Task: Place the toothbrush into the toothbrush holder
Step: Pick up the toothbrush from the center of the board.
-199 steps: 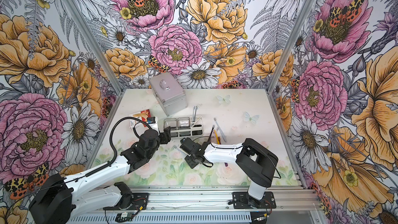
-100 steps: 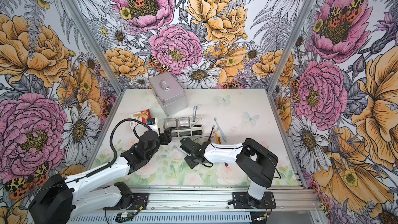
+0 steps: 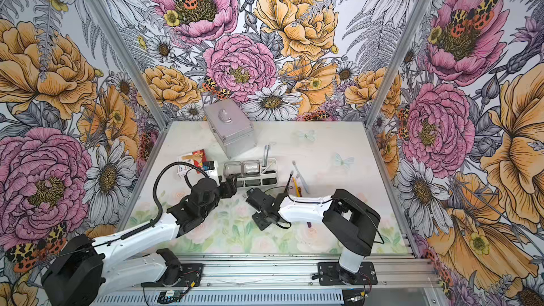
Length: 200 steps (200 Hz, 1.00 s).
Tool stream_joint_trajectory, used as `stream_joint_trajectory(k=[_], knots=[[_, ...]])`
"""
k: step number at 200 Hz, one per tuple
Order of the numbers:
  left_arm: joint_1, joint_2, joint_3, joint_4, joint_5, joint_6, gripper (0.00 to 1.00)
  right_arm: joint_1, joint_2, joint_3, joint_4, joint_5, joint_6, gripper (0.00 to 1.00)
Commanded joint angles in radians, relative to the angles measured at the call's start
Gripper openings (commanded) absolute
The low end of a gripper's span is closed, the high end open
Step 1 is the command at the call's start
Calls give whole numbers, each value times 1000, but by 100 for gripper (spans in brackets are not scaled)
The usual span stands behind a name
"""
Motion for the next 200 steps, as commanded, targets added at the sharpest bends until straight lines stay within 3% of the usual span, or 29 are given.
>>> stream_joint_trajectory(k=[1,38,111,159,200], knots=[[2,19,39,18,47,-7,72,9,-38,-12,-54,7,11,5],[13,73,126,-55,112,20,72,9,-135,-23,-53,26,22,5],[37,111,221,-86,293,-39,73,9,-318,-49,-53,127,25,4],[97,81,231,-65,443,-114,73,9,-361,-46,-52,190,20,4],[103,88,245,-50,501,-148,73,10,-382,-38,-51,229,16,4]])
